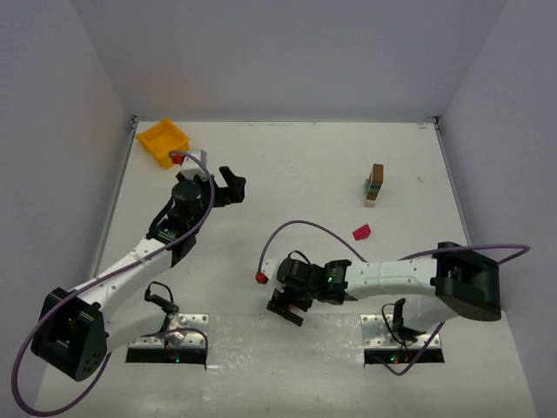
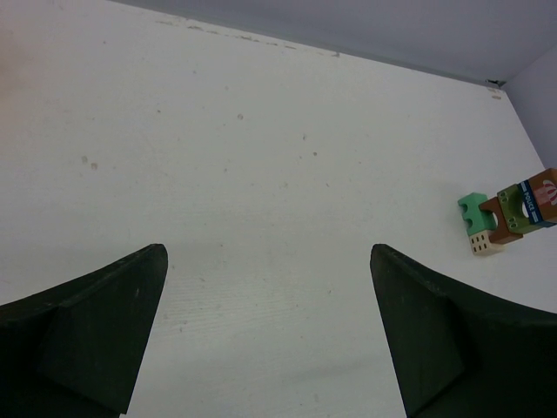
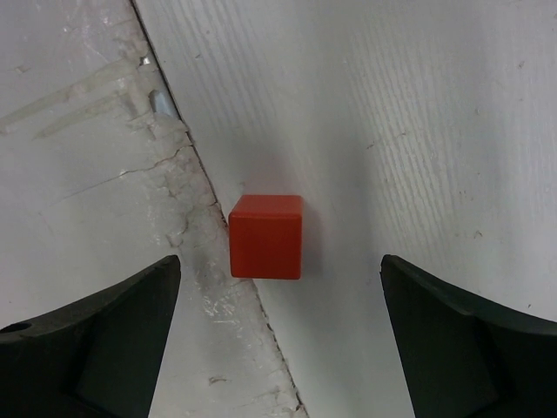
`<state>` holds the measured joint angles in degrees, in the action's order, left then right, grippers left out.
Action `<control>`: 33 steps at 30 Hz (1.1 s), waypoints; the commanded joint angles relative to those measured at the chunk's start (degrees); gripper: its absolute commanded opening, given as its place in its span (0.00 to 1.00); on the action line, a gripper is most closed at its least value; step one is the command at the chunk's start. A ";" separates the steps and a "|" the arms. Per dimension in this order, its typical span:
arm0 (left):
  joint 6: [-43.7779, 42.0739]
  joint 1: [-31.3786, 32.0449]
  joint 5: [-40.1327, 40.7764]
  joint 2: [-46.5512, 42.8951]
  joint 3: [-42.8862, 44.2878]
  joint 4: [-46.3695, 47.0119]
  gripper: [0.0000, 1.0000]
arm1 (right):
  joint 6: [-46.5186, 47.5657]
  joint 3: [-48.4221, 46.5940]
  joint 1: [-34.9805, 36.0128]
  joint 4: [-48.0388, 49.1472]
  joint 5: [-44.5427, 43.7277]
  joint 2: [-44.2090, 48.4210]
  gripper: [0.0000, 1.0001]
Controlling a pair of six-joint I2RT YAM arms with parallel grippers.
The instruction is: Build the wood block tower
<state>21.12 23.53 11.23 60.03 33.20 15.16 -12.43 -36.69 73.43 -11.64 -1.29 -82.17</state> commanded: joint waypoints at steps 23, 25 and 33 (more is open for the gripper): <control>0.38 -0.15 -2.00 -0.91 -0.53 2.89 1.00 | 1.45 -3.47 1.59 6.51 -10.20 -1.47 0.18; 0.41 -0.15 -2.08 -0.96 -0.50 2.86 1.00 | 1.96 -5.49 -0.89 6.46 -13.26 -1.27 0.17; 0.50 -0.15 -1.39 -1.32 -0.86 3.12 1.00 | -6.43 -13.75 -21.40 3.87 -16.46 4.30 0.11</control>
<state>21.19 23.53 9.87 59.99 32.78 15.24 -15.14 -45.03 57.44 -8.19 -11.17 -82.63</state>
